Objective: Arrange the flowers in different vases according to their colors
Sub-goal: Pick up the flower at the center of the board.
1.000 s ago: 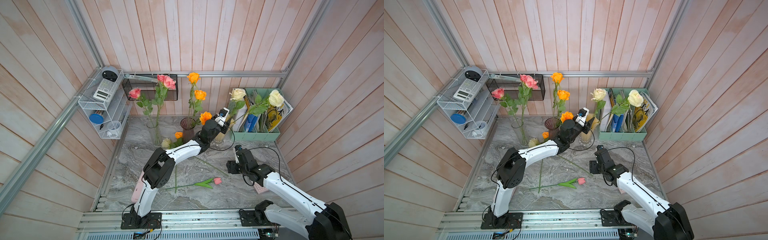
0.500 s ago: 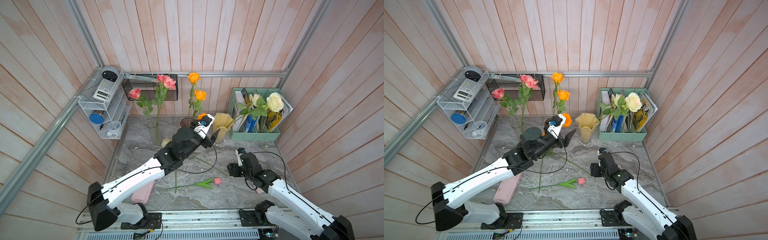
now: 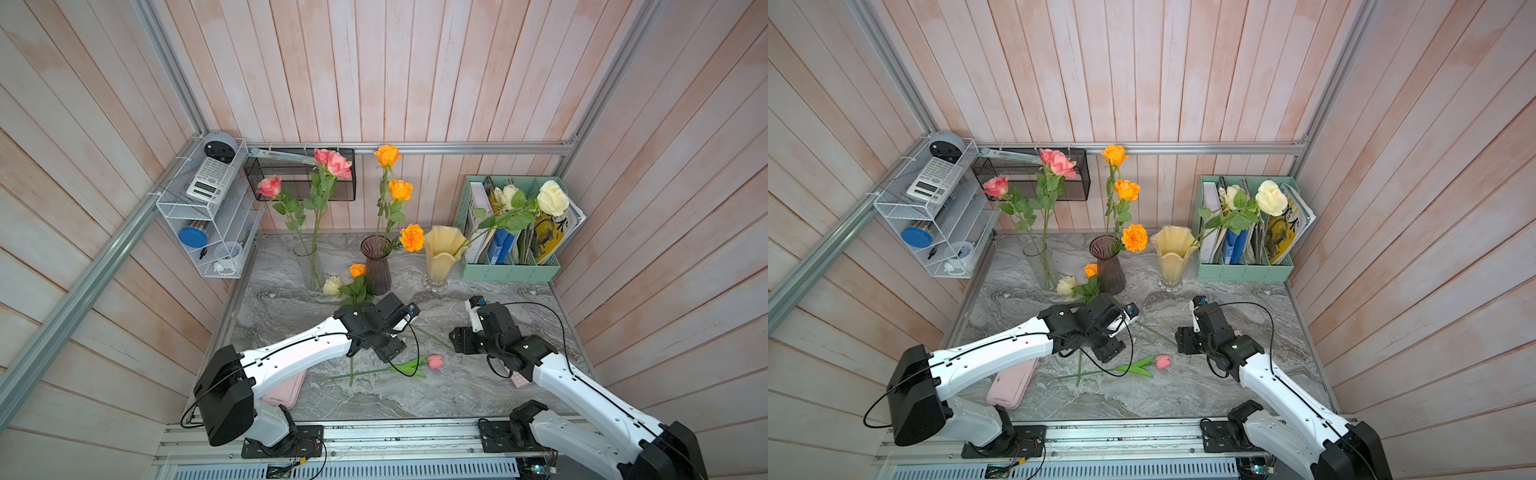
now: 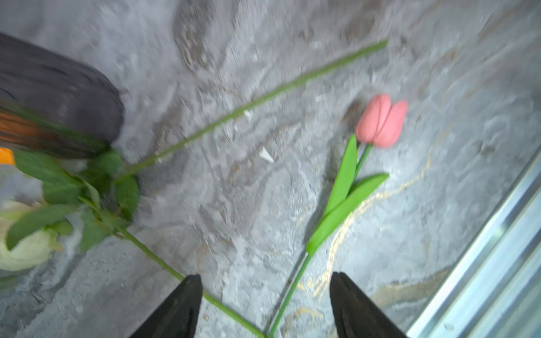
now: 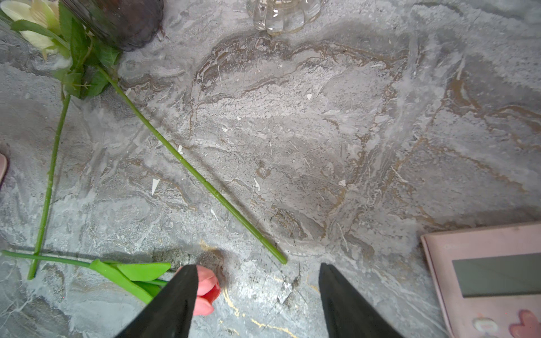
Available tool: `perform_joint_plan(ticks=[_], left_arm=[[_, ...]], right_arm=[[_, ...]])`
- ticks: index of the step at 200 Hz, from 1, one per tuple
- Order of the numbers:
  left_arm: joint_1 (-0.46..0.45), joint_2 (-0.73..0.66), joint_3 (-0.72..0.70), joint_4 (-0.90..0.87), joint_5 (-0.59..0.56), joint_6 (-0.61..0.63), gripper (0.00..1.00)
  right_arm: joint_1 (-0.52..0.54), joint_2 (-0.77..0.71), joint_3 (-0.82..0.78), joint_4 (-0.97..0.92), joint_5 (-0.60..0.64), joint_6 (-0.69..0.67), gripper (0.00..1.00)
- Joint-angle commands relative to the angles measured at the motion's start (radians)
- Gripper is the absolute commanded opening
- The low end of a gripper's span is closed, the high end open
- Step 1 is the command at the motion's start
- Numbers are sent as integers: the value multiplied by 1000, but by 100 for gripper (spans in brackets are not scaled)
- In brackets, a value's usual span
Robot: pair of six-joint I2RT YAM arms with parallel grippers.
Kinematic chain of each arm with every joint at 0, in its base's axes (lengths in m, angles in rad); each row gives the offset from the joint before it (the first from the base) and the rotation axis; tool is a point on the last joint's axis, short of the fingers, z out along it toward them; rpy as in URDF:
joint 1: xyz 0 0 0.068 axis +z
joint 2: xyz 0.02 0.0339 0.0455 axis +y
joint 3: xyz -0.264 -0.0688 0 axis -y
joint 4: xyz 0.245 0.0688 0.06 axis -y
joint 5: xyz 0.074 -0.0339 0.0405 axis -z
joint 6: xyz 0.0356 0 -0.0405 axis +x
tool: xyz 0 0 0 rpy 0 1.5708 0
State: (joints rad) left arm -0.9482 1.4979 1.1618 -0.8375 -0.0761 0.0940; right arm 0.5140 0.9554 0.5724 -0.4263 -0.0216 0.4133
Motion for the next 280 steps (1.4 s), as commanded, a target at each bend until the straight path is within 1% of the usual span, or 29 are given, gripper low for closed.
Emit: perform_joint_plan(ticks=[1,11,23,53,67,88,102,127,149,173,188,213,242,254,280], left_arm=[[-5,34,40,-160,36,42,73],[-4,39,22,-167,34,69,73],[-6,37,-4,-166,59,97,73],[-11,21,-78,-112,88,142,73],[-15,35,-102,-96,98,164,72],[-15,85,-116,-76,110,180,71],[-16,125,-113,-64,115,191,66],[-17,162,-128,-3,136,197,65],[-17,194,-137,15,143,195,65],[-17,232,-150,29,130,200,61],[-17,253,-157,43,122,200,55],[-17,273,-185,75,100,194,48],[-24,279,-199,95,42,181,35],[-29,290,-192,101,27,176,29],[-30,317,-180,106,-2,167,19]], right_arm=[[-5,-5,16,-8,-16,-14,72],[-5,-4,11,-3,-20,-11,72],[-5,-3,8,6,-26,-5,72],[-5,11,9,17,-27,-7,72],[-5,21,13,22,-28,-8,72],[-5,33,13,33,-30,-8,72],[-5,41,11,44,-32,-4,72],[-5,52,9,55,-37,-1,72],[-5,52,5,48,-28,-4,72],[-5,41,-6,52,-21,-9,72],[-6,36,-9,54,-15,-7,72],[-5,35,-10,55,-12,-5,72],[-5,36,-16,62,-9,-1,72],[-5,40,-16,69,-13,2,72],[-5,52,-11,78,-18,9,72]])
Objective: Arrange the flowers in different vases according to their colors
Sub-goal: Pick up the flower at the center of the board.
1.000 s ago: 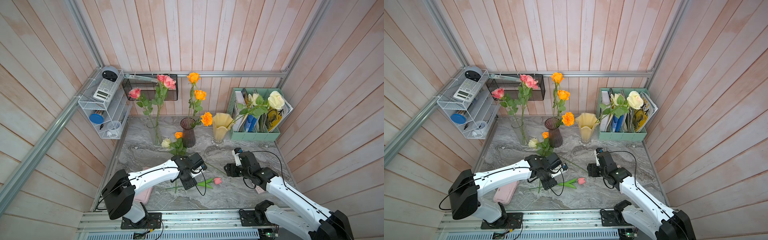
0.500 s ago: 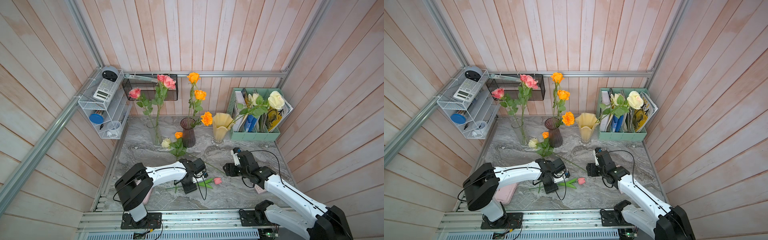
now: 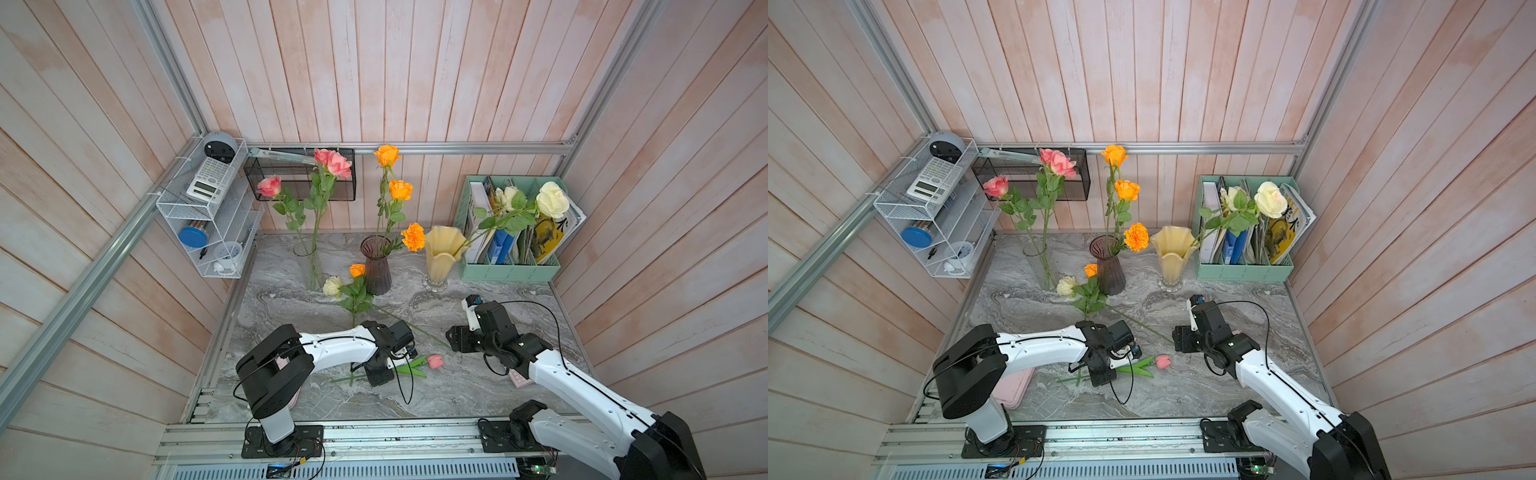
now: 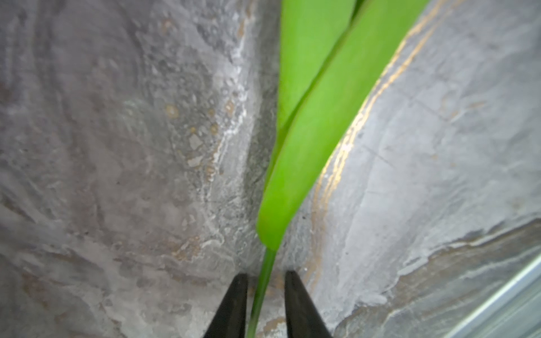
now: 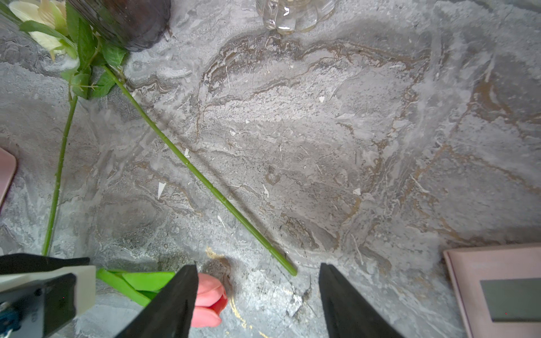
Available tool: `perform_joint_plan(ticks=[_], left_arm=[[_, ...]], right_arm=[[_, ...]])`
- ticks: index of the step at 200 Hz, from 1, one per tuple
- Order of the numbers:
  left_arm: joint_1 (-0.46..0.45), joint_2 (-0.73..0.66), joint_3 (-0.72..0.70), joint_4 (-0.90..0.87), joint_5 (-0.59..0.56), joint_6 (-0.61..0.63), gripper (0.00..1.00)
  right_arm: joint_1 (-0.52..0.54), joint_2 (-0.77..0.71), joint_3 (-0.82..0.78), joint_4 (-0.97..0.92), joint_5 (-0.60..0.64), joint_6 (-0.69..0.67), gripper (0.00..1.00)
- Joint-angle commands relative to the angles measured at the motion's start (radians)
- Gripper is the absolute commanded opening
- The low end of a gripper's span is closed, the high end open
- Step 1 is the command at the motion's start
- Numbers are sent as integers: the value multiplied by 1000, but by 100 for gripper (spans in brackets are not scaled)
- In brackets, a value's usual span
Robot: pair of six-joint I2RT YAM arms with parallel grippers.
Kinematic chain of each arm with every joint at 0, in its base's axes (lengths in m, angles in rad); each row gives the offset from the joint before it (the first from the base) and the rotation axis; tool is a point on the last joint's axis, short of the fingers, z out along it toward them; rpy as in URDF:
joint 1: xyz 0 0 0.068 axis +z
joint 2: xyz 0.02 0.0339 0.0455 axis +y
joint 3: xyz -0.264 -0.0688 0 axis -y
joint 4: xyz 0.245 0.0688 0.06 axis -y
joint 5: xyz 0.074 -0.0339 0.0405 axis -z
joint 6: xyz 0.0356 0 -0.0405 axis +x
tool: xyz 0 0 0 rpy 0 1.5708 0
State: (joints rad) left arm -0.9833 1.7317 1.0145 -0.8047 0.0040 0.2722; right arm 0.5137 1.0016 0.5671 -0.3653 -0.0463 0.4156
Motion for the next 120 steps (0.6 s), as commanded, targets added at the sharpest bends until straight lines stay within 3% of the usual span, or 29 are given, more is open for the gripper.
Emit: perform_joint_plan(ticks=[1,60,92,120], left_arm=[[5,85,-33,73,-83,-11,19],[-38,72,-27,101,-161,-11,0],[-53,46,-5,91,-201,-29,0],[-89,-72,38,56,-231,-47,0]], right_arm=[[-4,6,-7,17,6,7,72],[-4,-17,-14,7,15,8,72],[-5,-38,-14,-9,28,9,72],[-6,-66,-5,-40,72,17,72]])
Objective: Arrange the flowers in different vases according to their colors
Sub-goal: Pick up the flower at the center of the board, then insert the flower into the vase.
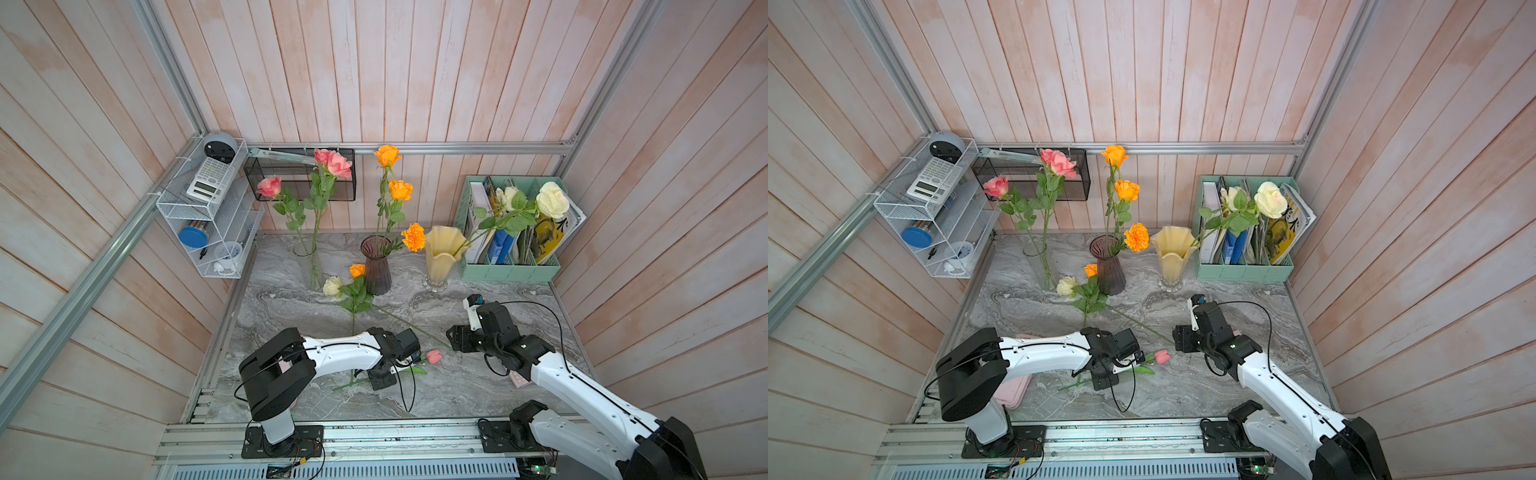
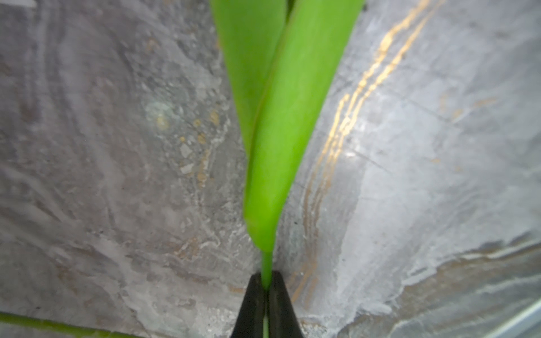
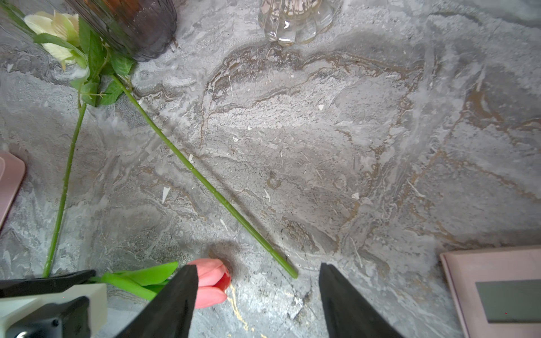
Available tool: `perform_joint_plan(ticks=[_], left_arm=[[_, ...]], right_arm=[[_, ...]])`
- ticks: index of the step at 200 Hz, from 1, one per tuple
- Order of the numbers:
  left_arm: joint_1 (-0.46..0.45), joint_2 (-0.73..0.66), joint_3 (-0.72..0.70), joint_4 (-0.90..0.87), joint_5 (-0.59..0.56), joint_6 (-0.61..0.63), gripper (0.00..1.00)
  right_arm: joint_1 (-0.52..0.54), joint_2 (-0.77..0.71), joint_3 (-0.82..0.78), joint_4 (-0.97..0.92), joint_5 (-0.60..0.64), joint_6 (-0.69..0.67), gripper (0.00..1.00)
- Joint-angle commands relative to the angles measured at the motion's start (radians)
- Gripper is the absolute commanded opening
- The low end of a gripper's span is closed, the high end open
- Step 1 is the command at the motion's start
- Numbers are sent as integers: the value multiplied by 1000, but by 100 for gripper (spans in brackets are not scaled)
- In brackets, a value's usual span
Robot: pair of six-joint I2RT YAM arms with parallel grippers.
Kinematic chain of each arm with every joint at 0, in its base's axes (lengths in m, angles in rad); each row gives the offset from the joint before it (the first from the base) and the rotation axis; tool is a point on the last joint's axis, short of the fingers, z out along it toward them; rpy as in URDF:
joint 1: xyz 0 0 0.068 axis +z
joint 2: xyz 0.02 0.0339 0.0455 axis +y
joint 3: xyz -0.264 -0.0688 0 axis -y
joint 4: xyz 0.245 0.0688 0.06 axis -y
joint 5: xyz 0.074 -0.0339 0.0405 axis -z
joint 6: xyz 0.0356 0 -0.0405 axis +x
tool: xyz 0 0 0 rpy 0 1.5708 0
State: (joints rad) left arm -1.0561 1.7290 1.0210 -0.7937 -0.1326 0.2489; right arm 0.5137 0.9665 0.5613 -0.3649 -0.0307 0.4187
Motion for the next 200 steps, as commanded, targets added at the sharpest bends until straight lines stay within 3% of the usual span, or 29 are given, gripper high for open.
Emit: perform_joint_plan(ticks=[1,61,104,128,151,174,200], left_arm=[[-18,-75,32,43,-94,-24,0],[-79,-317,125,-56,-82,-58,0],[-71,-583,120,57,-71,-71,0],[-3,-709,117,149,-37,-63,0],[61,-739,164,151,-44,-21,0],[187,-725,220,208,-108,1,0],[353,-719,212,431,-146,-33,0]], right_arm=[[-6,-33,1,-43,59,15,72],[-87,-160,-8,-68,96,66,73],[-132,-171,-20,-68,55,68,73],[-141,-166,-19,-64,54,68,73],[-151,-164,-9,-59,38,60,73],[-151,-136,-6,-44,18,54,73],[-152,-97,-22,-7,0,59,73]])
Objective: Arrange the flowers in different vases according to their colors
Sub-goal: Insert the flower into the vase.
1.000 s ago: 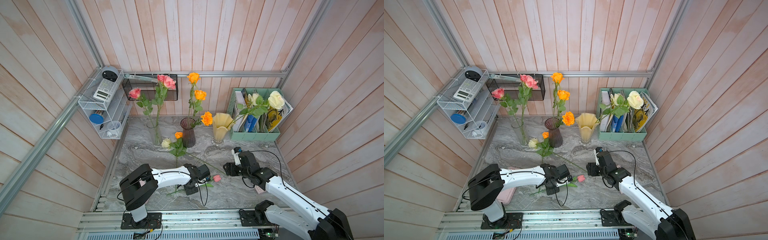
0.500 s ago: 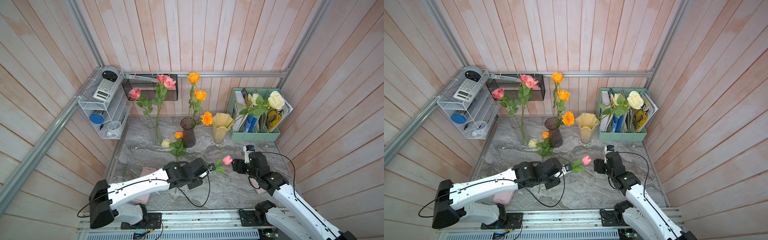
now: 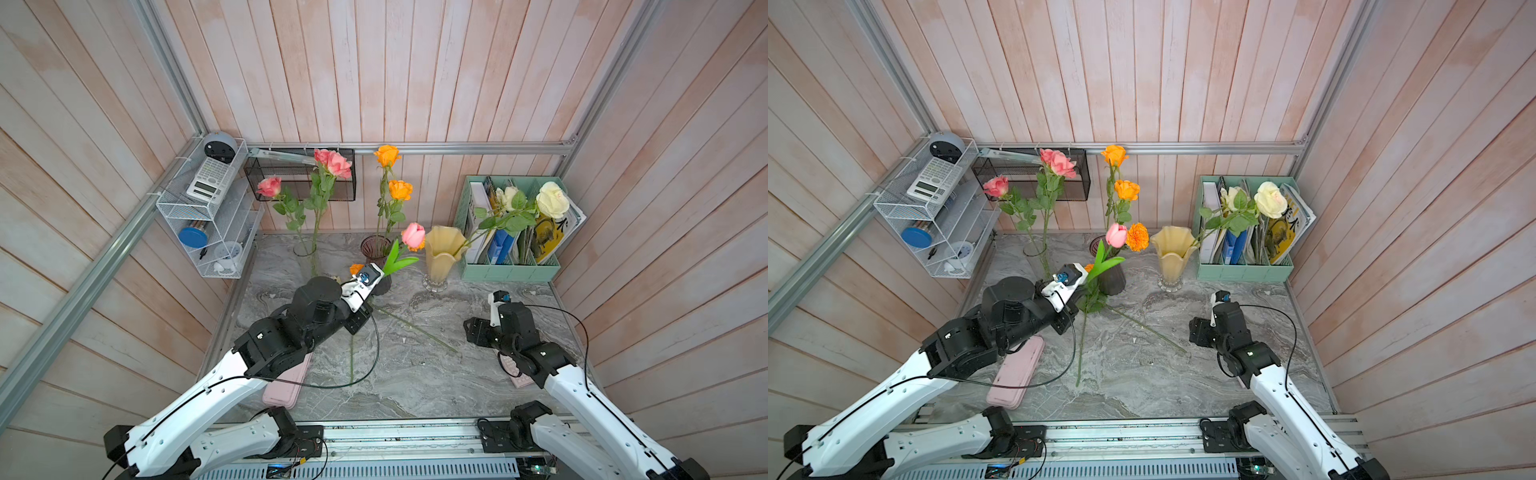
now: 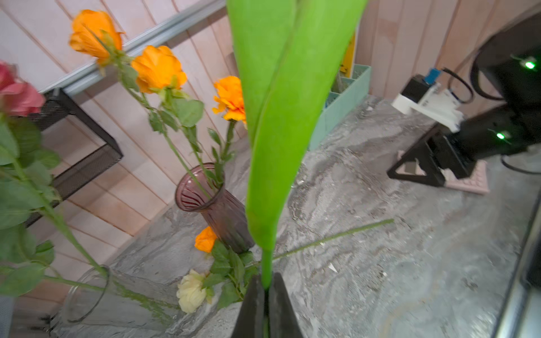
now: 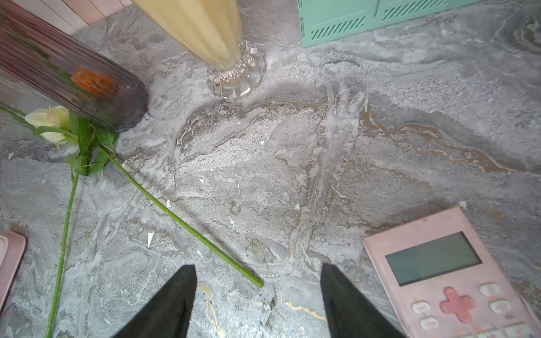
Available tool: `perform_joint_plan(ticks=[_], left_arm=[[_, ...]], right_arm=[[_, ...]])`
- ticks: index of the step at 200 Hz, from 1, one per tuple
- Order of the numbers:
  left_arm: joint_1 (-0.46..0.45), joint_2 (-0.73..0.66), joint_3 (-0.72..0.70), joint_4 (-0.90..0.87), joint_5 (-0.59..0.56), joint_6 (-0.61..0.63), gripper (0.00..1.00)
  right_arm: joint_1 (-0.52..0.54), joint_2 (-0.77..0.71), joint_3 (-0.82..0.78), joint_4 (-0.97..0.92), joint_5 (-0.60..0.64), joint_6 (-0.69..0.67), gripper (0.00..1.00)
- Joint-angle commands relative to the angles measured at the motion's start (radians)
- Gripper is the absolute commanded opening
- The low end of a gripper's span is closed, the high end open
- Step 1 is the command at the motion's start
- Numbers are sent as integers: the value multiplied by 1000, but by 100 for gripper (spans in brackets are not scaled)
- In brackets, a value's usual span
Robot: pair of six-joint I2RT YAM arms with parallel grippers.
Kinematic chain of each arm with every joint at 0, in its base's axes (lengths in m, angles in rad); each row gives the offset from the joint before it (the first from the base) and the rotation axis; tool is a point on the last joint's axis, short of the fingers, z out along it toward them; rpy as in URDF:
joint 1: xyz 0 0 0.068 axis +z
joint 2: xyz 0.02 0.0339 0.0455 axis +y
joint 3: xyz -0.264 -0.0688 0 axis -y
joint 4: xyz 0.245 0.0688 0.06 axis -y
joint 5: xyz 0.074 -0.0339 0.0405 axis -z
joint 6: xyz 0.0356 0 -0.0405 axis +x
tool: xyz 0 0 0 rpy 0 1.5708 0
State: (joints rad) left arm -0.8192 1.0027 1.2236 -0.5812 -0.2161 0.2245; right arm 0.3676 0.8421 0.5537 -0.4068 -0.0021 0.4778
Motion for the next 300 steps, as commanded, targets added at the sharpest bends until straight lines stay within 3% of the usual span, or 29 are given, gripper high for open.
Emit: perform_joint_plan(ticks=[1,50,87,141,218,247,300], left_arm=[[123,9,9,228,-64,-10,0],[442,98,-9,737,-55,-105,0],[551,234,-24,1017,-31,-101,0],[687,364,-89,1209,24,-212,0],[695,393,-256,1289,66,-290,0],[695,414,-287,1300,71,-278,0],[694,466,-349,1370,59,-245,0]], right_arm=[[-5,29,-16,36,-29,0,73],[-4,98,-4,68,-46,-17,73],[-5,170,11,97,-53,-25,73],[-5,278,46,112,-59,-43,73],[-5,437,125,102,-103,-56,73],[-5,508,180,49,-164,-128,72],[-5,499,172,74,-185,-125,71]])
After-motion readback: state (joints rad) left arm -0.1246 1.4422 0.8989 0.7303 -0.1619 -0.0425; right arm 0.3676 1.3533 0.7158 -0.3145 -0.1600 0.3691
